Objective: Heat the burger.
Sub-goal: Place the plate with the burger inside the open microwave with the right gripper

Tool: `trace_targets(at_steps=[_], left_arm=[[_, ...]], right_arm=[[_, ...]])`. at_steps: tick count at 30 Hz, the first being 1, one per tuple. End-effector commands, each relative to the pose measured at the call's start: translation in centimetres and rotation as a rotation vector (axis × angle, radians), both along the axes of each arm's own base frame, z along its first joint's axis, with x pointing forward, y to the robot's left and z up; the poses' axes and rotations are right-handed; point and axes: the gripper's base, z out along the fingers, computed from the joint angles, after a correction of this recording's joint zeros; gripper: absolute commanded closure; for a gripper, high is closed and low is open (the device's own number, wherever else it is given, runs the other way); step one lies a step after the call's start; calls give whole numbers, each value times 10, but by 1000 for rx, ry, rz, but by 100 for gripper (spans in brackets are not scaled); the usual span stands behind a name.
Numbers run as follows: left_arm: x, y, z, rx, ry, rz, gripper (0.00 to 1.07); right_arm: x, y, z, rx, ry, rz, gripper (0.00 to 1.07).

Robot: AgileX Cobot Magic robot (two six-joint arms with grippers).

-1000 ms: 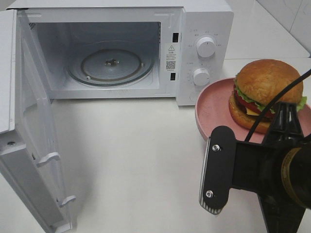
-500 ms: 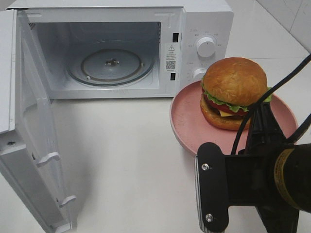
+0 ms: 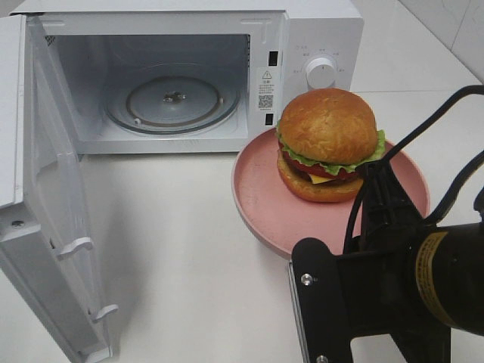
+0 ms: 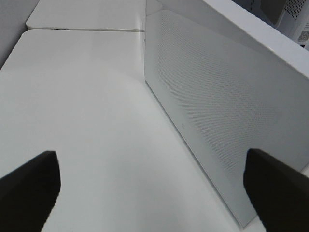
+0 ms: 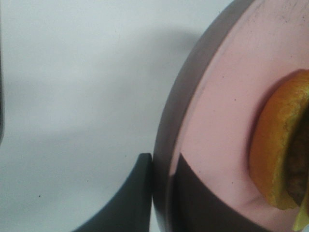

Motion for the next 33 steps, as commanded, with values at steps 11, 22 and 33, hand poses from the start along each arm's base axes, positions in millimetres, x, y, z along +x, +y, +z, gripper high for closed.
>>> trace_targets(at_steps=[11,22,33], left_arm=[[-3,0,1,2,-28,-6,9],[-3,0,1,2,-28,-6,9],[-3,0,1,2,-28,-6,9]], right_arm=[[2,7,3,-63,-54,202,107],[2,12,2,-39,-35,314,107],[24,-3,-2,-56,33,351,107]])
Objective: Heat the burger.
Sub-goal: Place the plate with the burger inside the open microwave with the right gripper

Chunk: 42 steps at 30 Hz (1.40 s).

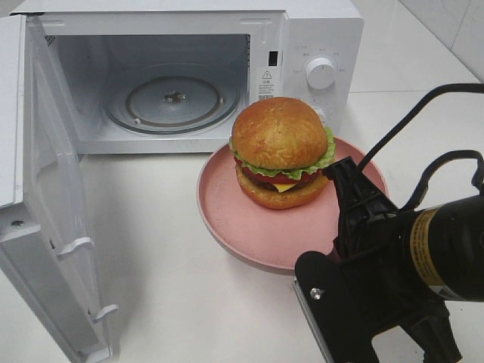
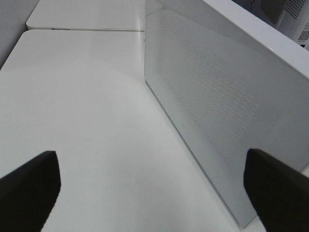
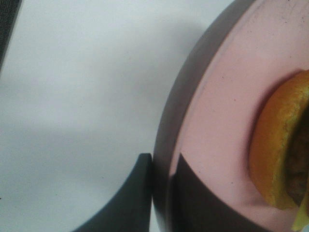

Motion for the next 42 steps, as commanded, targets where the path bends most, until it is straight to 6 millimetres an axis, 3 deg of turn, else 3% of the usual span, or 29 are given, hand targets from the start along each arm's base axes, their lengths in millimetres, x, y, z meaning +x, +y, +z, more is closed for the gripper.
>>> trace_targets(at_steps=[1,14,26,42], left_arm=[[-3,0,1,2,-28,-6,9],[-3,0,1,2,-28,-6,9],[-3,0,1,2,-28,-6,9],[-3,0,1,2,-28,-6,9]], right_arm=[[5,1,2,20,-14,73,107],[19,-11,0,-27,8,172,107],[31,-21,0,36,49,208,107],[32,-22,-1,45,54,234,107]])
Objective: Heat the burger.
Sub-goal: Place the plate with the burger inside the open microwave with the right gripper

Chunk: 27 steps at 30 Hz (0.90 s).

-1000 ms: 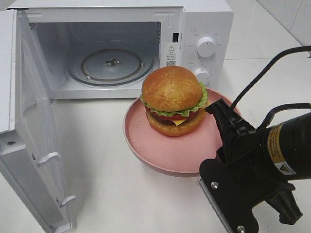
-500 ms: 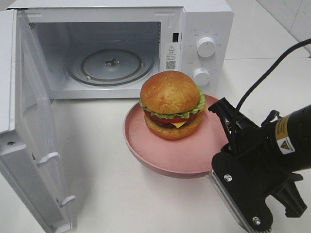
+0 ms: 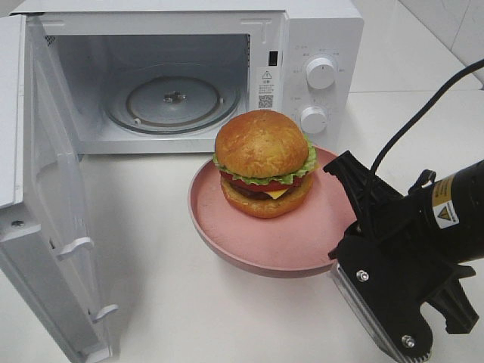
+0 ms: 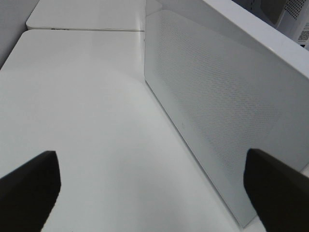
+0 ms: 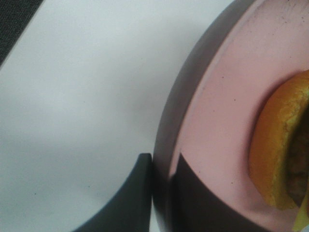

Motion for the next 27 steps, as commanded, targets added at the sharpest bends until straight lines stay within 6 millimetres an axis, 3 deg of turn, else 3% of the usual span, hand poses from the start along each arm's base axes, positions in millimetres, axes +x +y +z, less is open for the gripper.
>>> trace_targets(at_steps=[1,27], left_arm=[[-3,0,1,2,-28,-6,9],[-3,0,1,2,-28,-6,9]], right_arm=[[6,5,4,44,-56,12,107],[46,61,5,99,-87,44,107]])
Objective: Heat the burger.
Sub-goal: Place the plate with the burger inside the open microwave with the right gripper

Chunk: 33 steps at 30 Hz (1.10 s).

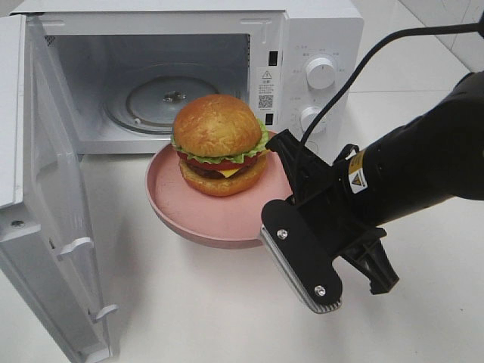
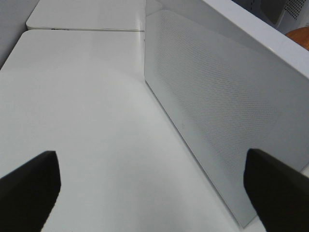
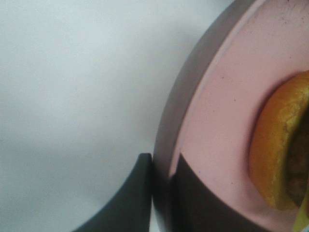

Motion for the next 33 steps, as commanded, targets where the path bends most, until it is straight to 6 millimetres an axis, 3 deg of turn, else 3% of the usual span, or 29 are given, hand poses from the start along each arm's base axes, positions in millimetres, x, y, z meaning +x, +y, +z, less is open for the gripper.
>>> trace_targets(at_steps=[1,33], left_arm=[[-3,0,1,2,-28,-6,9],[-3,0,1,1,-28,-5,9]], right_arm=[[8,12,11,67,-80,17,107],[57,62,7,113,-102,-15,107]])
